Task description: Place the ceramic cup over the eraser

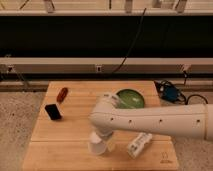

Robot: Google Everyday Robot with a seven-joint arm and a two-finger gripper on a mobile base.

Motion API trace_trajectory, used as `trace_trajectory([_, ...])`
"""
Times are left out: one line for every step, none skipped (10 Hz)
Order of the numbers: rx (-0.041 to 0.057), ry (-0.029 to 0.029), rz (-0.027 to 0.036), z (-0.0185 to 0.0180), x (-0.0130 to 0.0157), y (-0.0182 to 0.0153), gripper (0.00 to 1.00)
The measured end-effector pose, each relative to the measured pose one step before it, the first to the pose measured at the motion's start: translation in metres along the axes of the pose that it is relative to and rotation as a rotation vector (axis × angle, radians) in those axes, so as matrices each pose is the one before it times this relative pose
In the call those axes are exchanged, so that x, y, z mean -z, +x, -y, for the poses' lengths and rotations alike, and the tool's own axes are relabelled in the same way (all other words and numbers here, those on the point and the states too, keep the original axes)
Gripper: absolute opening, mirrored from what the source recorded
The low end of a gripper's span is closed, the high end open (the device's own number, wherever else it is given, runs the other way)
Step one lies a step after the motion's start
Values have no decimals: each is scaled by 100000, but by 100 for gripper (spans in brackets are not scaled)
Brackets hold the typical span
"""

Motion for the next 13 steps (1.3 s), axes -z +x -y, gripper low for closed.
trace_trajectory([783, -559, 535, 186, -306, -352, 80])
trace_trajectory([1065, -426, 376, 187, -399, -367, 80])
trace_trajectory([1037, -427, 435, 148, -473, -299, 80])
trace_trajectory([791, -384, 451, 81, -314, -258, 80])
trace_trajectory([576, -342, 341, -5, -237, -120, 80])
trace_trajectory([950, -210, 303, 8, -328, -151, 76])
trace_trajectory([459, -75, 403, -20, -216, -63, 68])
trace_trajectory([457, 82, 355, 8, -133, -52, 60])
trace_trajectory([708, 181, 792, 51, -100, -180, 46])
trace_trajectory([459, 92, 387, 9, -19, -115, 38])
trace_trajectory([466, 203, 478, 7, 7, -122, 28])
trace_trajectory([527, 319, 386, 20, 38, -134, 17])
trace_trajectory([1009, 371, 189, 16, 64, -160, 6])
